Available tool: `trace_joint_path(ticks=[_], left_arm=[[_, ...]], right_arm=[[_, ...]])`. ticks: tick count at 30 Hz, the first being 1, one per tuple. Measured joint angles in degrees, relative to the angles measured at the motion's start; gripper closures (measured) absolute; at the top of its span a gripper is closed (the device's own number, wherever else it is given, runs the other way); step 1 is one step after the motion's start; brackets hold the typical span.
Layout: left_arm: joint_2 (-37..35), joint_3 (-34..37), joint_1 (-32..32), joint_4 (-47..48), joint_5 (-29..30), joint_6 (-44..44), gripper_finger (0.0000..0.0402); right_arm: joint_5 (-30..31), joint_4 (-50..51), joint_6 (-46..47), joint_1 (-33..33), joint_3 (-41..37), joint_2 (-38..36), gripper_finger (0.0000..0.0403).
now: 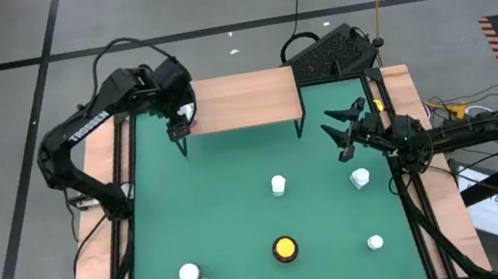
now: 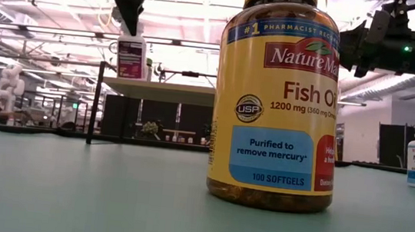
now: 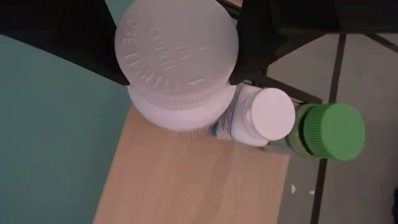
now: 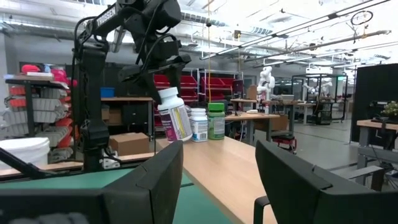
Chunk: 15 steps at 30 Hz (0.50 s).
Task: Pick and place medicine bottles onto shelf by color
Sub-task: Put the middle left white supplement bottle on the shelf
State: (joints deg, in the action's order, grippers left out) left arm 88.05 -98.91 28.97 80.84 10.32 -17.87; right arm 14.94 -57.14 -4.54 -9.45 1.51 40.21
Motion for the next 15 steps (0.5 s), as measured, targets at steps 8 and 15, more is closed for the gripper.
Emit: trace_joint_path(ticks=[8, 15], left_arm=[[0.1, 0.1, 0.2, 0.2, 0.3, 1.2, 0.0072], [0.1, 0.1, 0.3, 0.1, 0.6, 1.5, 0.0046]], right_arm=[[0.0, 0.0, 0.0, 0.0, 0.0, 0.0, 0.0204], [0.0, 0.0, 0.0, 0.0, 0.0, 0.0, 0.0204]])
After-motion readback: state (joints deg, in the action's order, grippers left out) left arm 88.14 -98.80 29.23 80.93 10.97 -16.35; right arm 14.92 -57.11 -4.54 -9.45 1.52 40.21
